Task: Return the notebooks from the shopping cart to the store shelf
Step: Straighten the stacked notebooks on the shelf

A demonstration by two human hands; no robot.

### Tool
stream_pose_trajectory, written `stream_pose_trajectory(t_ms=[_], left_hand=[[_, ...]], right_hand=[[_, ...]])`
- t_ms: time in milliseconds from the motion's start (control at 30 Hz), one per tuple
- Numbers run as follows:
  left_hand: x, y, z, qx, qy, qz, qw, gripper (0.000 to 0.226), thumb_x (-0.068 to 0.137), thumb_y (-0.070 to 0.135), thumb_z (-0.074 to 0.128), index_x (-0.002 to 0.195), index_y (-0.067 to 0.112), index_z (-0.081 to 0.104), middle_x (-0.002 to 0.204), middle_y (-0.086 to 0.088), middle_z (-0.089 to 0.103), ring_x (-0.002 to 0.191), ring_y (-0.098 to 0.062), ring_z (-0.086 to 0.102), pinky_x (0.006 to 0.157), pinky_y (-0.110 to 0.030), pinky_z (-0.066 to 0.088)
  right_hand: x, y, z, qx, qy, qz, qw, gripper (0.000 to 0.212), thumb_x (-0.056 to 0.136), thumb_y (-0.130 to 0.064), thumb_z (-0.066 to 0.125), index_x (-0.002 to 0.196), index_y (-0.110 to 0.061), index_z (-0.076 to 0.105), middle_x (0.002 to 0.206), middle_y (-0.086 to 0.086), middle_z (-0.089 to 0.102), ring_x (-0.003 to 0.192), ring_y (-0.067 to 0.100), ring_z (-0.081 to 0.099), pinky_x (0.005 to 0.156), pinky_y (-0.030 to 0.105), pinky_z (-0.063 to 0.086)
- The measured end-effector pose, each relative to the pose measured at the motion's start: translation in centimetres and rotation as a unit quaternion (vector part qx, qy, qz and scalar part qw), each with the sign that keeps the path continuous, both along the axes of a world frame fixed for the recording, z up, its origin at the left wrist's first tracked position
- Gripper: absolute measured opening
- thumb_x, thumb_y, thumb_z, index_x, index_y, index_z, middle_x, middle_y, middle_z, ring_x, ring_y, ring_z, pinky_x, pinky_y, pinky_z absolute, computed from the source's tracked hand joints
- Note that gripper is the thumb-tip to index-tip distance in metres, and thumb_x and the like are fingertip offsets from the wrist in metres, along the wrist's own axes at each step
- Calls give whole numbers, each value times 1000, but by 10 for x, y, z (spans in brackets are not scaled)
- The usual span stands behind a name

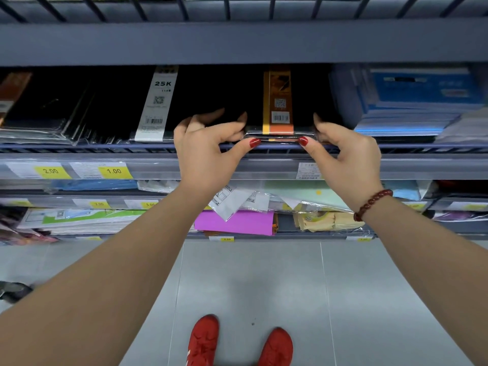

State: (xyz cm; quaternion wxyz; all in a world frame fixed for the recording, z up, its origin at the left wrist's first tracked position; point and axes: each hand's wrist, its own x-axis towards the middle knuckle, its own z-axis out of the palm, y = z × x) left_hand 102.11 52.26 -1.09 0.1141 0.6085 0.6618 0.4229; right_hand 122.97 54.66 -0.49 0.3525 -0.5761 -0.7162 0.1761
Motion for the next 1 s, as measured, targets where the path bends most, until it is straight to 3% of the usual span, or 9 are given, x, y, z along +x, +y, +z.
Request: stream_pose_trajectory(t_ms=[133,233,300,400,467,567,667,833,1000], left_hand=[[1,-2,1,-1,-9,1,1000,31,78,33,74,106,20,72,86,25,57,98,21,29,101,-26,17],[1,-4,6,-25,-17,1,1000,32,78,33,74,108,21,71,88,24,58,97,11,36,109,-35,18],[-2,-6,13,-41,-31,-17,999,35,79,34,74,112,22,69,93,21,61,102,4,44,111,-40,22],[-15,-10,23,-51,-55,-34,997,43,80,34,73,121,23,64,115,11,63,119,-13,49,105,-26,35],[-32,-17,30,-49,-32,-20,998,45,81,32,73,123,19,62,113,9,60,118,-14,49,97,-17,35],[-66,-26,36,-48,26,12,998,43,82,31,72,120,14,63,104,2,59,114,-21,49,93,-20,35],[-93,-31,34,-60,53,29,996,41,82,31,71,116,9,65,100,-5,60,112,-28,49,92,-28,38],[-118,-34,19,-88,83,1,993,39,85,29,68,120,13,64,93,-4,57,109,-29,44,91,-29,36],[-128,-32,14,-69,48,-24,996,35,82,26,72,115,16,69,89,-4,56,99,-29,54,87,-34,45]], right_hand=[[1,-1,-2,9,-6,11,1000,34,86,-35,62,112,-15,67,88,7,71,83,27,65,73,46,53],[1,-3,-1,-2,-18,19,1000,34,89,-32,61,117,-14,64,90,6,68,85,25,62,75,46,52],[0,-7,3,-29,-20,35,999,42,90,-32,59,128,-16,56,97,2,62,95,21,57,86,41,49],[-3,-14,9,-57,7,54,997,58,88,-33,61,140,-18,41,113,-9,47,110,6,42,96,21,33],[-7,-19,12,-39,9,51,998,60,87,-35,62,140,-18,40,117,-8,45,113,5,37,97,17,29],[-21,-24,16,40,-35,56,997,58,86,-39,62,134,-13,46,128,3,50,122,16,38,103,26,31],[-50,-26,23,79,-61,90,991,54,85,-40,60,130,-11,51,123,7,57,117,24,45,102,41,38],[-102,-24,22,35,-114,142,983,49,87,-36,60,131,-16,52,116,3,60,108,25,52,98,39,37],[-131,-19,11,43,-157,109,981,40,86,-37,57,121,-19,63,115,7,66,104,30,59,100,40,33]])
